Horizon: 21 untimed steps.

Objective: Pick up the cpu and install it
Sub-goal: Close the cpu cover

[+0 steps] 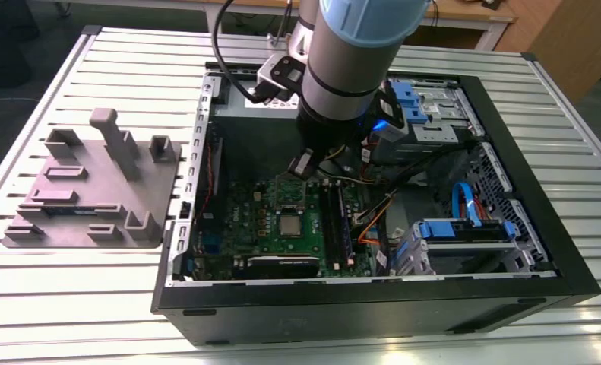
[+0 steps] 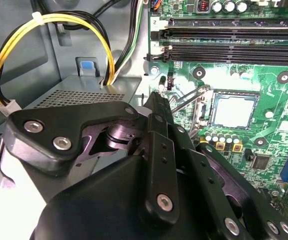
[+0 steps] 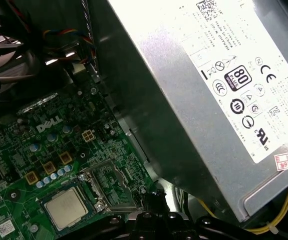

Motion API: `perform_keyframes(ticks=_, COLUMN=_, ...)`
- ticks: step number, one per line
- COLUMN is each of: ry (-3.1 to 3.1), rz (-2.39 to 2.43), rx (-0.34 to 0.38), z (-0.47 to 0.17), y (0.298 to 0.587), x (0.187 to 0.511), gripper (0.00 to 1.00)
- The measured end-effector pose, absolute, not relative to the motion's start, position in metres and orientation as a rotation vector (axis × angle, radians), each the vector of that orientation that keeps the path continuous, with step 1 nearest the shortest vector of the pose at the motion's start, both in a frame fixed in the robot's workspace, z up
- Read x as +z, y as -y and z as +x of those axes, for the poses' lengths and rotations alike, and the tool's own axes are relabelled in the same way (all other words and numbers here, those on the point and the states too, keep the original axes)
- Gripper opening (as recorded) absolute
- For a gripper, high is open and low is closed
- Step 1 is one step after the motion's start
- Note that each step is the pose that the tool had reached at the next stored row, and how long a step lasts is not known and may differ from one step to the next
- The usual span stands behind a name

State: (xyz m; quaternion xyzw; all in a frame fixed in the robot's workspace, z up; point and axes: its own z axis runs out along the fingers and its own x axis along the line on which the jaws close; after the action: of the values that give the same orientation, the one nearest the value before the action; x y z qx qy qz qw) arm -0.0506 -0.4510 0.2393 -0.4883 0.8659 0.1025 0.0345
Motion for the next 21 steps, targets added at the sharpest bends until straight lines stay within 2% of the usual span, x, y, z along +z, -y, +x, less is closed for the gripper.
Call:
perform_keyframes(ticks=14, ry=-2.658, rz=-1.514, rx=0.313, z=-0.0533, y=0.4520, x=0.2436, gripper=0.11)
perform_keyframes(ticks=21, ry=-2.676, rz=-1.530, rx=0.264, z=-0.0547, y=0.4561, x=0.2436, gripper=0.11)
